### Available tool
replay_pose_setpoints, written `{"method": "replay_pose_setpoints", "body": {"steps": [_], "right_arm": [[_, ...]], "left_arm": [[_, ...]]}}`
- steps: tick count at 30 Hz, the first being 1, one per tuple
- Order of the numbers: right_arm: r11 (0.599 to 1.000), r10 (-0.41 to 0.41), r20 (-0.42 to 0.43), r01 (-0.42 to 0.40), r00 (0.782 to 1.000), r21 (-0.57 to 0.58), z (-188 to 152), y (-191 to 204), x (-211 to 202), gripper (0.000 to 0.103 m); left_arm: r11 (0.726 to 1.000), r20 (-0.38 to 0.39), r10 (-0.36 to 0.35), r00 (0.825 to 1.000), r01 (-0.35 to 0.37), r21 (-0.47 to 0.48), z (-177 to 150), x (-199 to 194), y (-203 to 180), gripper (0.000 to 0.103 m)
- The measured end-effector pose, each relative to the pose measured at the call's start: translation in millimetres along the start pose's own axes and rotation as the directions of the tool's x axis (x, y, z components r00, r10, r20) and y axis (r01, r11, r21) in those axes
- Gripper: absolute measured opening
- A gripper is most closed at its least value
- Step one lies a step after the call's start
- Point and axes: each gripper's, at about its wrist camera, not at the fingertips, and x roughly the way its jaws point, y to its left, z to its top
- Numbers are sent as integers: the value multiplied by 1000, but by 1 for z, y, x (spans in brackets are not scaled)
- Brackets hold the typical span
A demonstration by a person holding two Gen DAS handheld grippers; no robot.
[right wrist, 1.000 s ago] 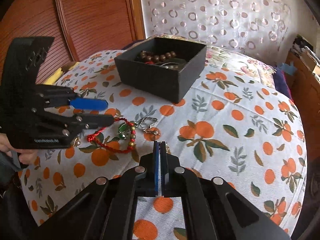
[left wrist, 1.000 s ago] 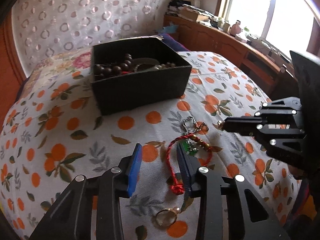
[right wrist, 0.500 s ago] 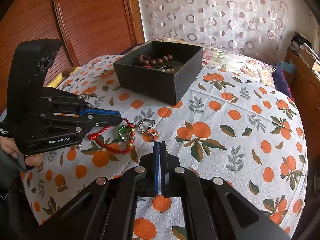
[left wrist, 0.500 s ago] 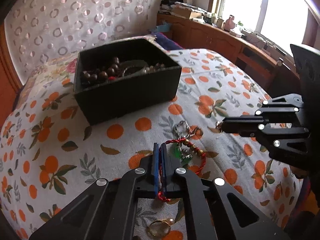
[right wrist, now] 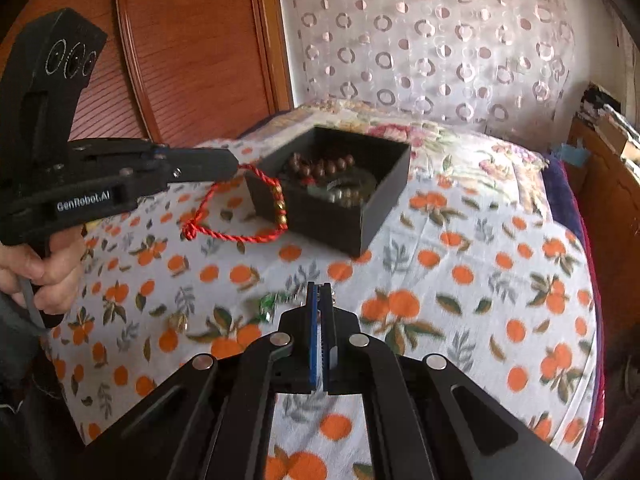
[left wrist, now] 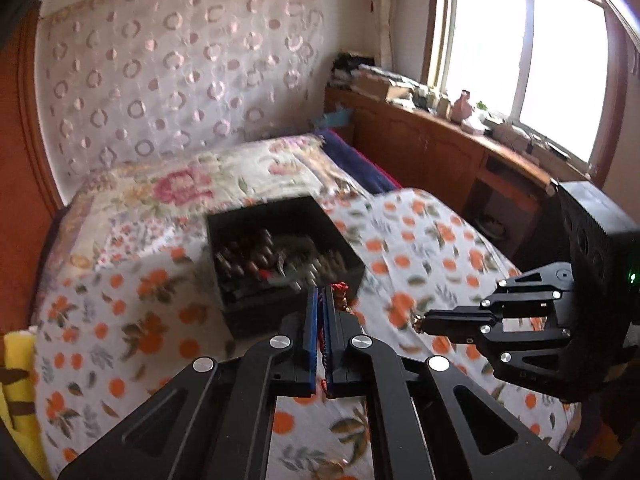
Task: Organize jewelry
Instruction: 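Carry the red cord bracelet over the black box with the left tool and open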
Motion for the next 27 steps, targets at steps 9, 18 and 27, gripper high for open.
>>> {"method": "replay_pose_setpoints", "body": {"steps": [9, 18, 27], "right_arm": [[1000, -23, 69, 24, 997, -13, 54, -21, 19, 2], [1000, -14, 48, 15, 999, -25, 77, -35, 61, 2], [995, -90, 42, 92, 995, -27, 100, -57, 93, 5]], "left_arm": [[999, 52, 38, 998, -37, -9, 31, 2, 20, 1], [998, 22, 54, 998, -53, -26, 34, 28, 38, 2], [998, 0, 50, 999, -50, -36, 33, 47, 43, 2]]}}
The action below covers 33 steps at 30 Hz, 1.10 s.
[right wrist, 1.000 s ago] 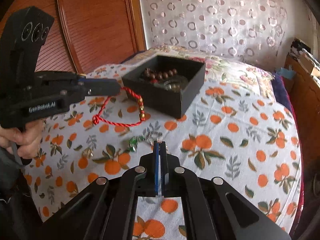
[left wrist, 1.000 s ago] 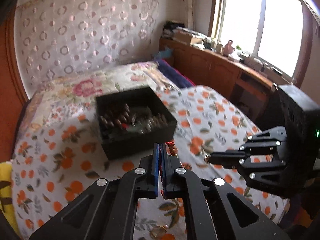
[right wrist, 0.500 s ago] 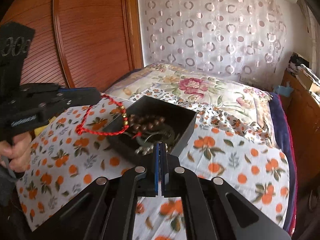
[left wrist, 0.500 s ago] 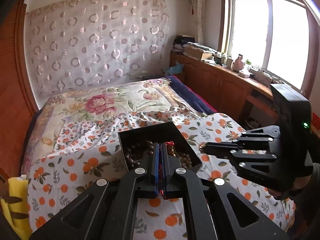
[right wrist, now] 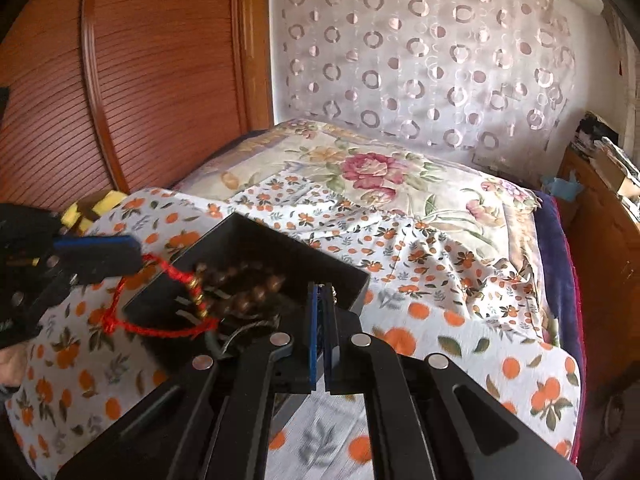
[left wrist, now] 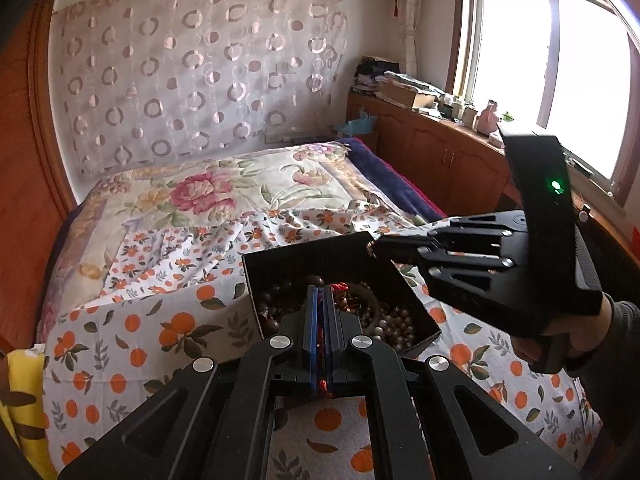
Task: Organize jewelry
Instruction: 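Carry the red cord bracelet over the black box with the left tool and open, then grasp the gold ring with the left tool while the right tool grasps the green pendant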
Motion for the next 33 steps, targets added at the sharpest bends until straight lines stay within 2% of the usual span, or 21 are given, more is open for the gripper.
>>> {"method": "replay_pose_setpoints", "body": {"steps": [12, 14, 22, 25, 26, 27, 33], "right_arm": [[999, -13, 18, 13, 1000, 30, -7, -9, -10, 6], [999, -13, 16, 13, 1000, 32, -10, -8, -13, 10], [999, 8, 13, -9, 1000, 40, -28, 0, -30, 10], [999, 19, 14, -19, 1000, 49, -34, 2, -39, 10], [998, 22, 11, -22, 1000, 52, -37, 4, -43, 10], [998, 21, 9, -22, 1000, 52, -39, 5, -45, 10], [998, 31, 25, -32, 999, 54, -54, 16, -70, 10]], "left_arm": [[1000, -7, -21, 1000, 21, 11, 4, 9, -3, 2], [1000, -12, -15, 1000, 15, 11, 4, 10, -4, 2], [1000, -16, 7, 1000, -6, 5, 3, 10, -4, 2], [1000, -14, 17, 1000, -17, -4, 2, 7, -2, 14], [1000, -13, 20, 1000, -21, -7, 2, 6, -1, 24], [1000, -11, 23, 1000, -24, -10, 1, 4, -1, 28], [999, -8, 33, 999, -33, -12, -8, -7, -3, 31]]}}
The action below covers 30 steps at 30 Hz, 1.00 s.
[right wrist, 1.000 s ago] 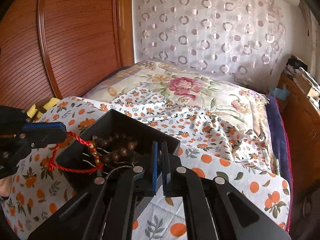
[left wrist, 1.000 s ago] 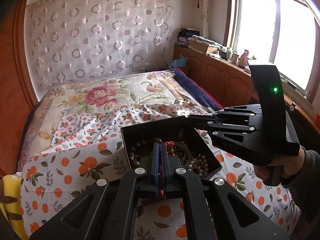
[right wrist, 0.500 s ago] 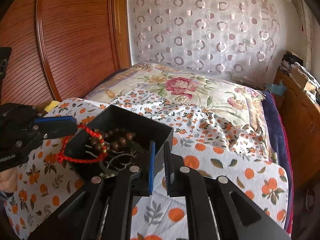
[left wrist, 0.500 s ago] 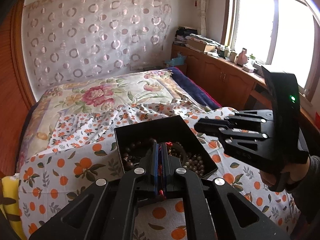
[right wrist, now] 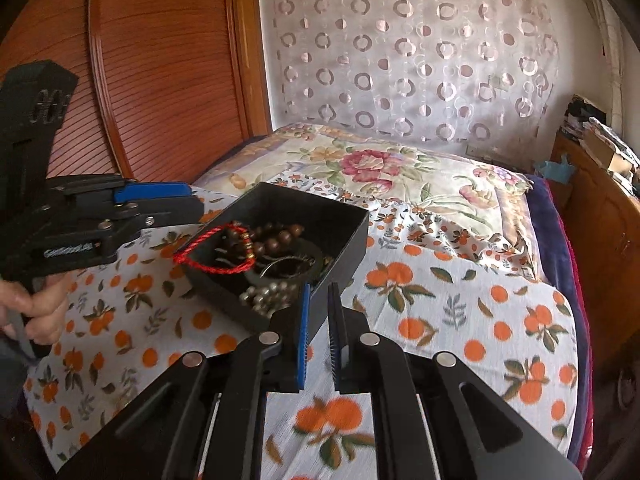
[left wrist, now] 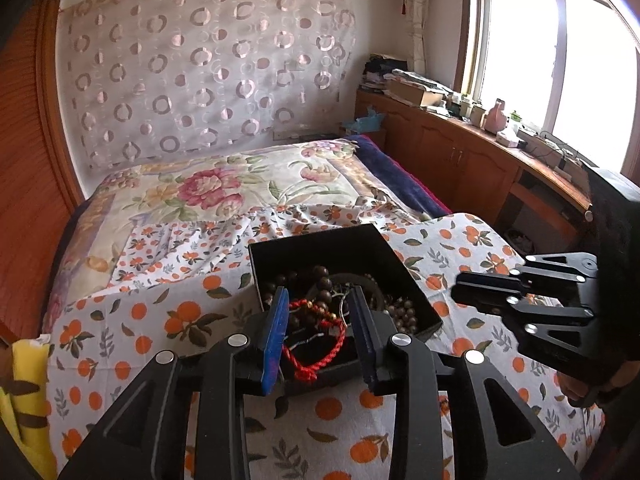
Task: Organize jewelry
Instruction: 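Grasp the gold ring with the left tool while the right tool grasps the green pendant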
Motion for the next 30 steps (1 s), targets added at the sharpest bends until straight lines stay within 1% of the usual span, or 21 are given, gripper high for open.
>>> {"method": "replay_pose_setpoints", "body": {"steps": [1, 2, 3, 4, 5, 6, 10, 13, 16, 18, 21, 25, 27, 30], "right_arm": [[1000, 7, -2, -7, 1000, 1, -3, 3, -4, 10], [1000, 16, -8, -16, 1000, 0, -7, 6, -7, 11], [1000, 21, -15, -21, 1000, -1, -10, 9, -8, 15], [1000, 26, -25, -26, 999, -5, -15, 12, -9, 19], [1000, 29, -33, -29, 999, -10, -19, 16, -9, 30], [999, 32, -47, -33, 998, -23, -25, 21, -8, 32], [997, 38, -107, -45, 994, -67, -42, 35, 2, 32], [995, 57, -150, -68, 987, -70, -49, 41, 11, 32], [992, 99, -171, -111, 980, -64, -54, 51, 13, 32], [990, 117, -182, -130, 976, -62, -59, 61, 14, 32], [987, 135, -199, -150, 971, -61, -64, 72, 16, 32], [991, 111, -215, -125, 970, -56, -67, 78, 23, 32], [992, 80, -217, -99, 973, -78, -68, 81, 25, 32], [992, 55, -218, -78, 974, -96, -66, 86, 27, 31]], "left_arm": [[1000, 2, 1, 1000, -1, 1, -2, -3, 0, 32], [1000, 4, 4, 1000, -4, 2, -4, -6, -1, 37], [1000, 6, 6, 1000, -6, 2, -7, -9, -1, 40], [1000, 9, 6, 1000, -6, 4, -9, -13, -1, 41], [1000, 8, 5, 1000, -5, 4, -15, -17, -2, 41], [1000, 4, 3, 1000, -3, 4, -18, -19, -3, 42], [1000, -25, -2, 1000, 2, 0, -38, -27, -4, 44], [1000, -50, 9, 999, -9, 4, -54, -31, -5, 49], [999, -67, 34, 997, -34, 2, -67, -34, -3, 53], [999, -77, 41, 996, -41, -3, -75, -35, -1, 59], [999, -96, 47, 994, -49, -17, -87, -37, 3, 61], [998, -124, 49, 991, -53, -26, -102, -38, 6, 62], [998, -135, 49, 990, -53, -27, -107, -39, 6, 62], [998, -144, 43, 989, -48, -33, -114, -41, 5, 62]]}}
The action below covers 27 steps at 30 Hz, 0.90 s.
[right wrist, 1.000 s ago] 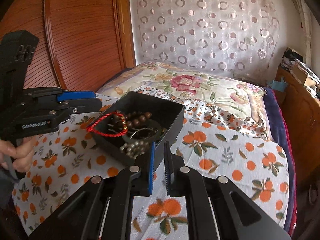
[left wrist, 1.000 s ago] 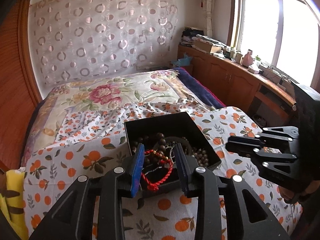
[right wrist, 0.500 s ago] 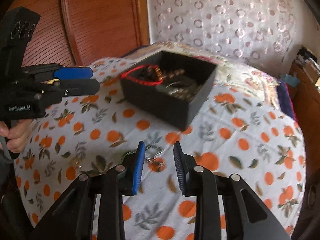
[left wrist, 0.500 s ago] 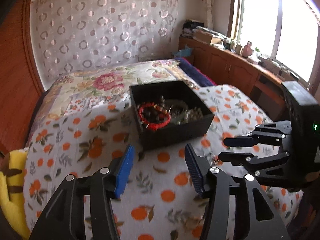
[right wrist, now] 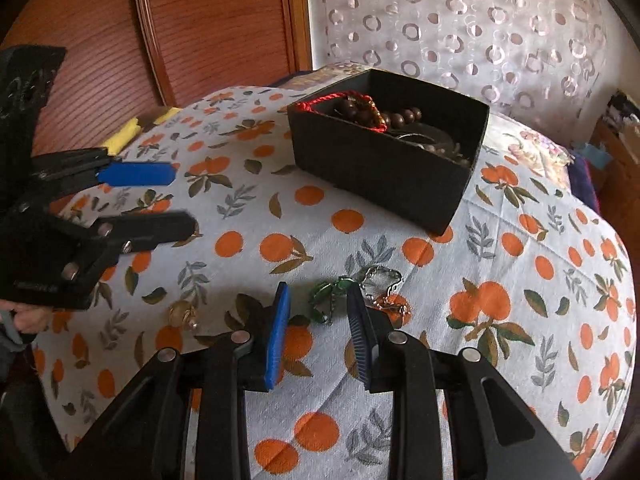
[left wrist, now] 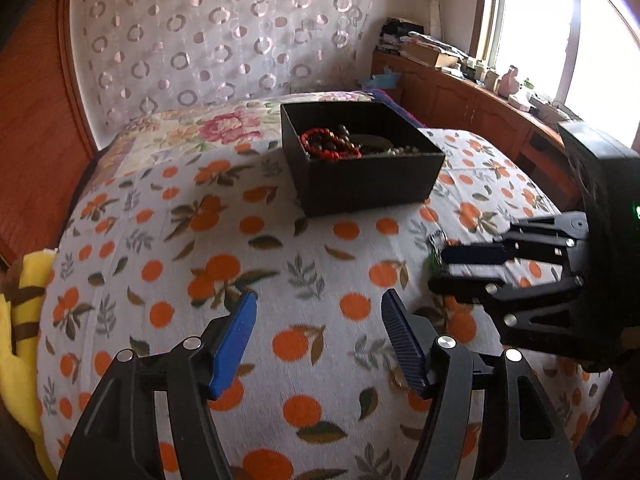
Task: Organize jewelry
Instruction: 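Grasp the gold ring with the left tool while the right tool grasps the green pendant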
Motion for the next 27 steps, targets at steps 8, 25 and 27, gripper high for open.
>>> {"method": "replay_pose_setpoints", "body": {"steps": [8, 25, 27], "right_arm": [[999, -42, 8, 42, 999, 4, -5, -10, -10, 11], [995, -49, 77, 42, 996, 86, -26, -29, -54, 11], [995, -52, 79, 44, 996, 93, -27, -32, -54, 11]], "left_arm": [[1000, -19, -26, 999, 26, 9, -15, -6, -13, 63], [991, -60, -101, 993, 105, 78, -27, -2, -45, 44], [991, -71, -104, 992, 109, 80, -29, 0, -46, 34]]}}
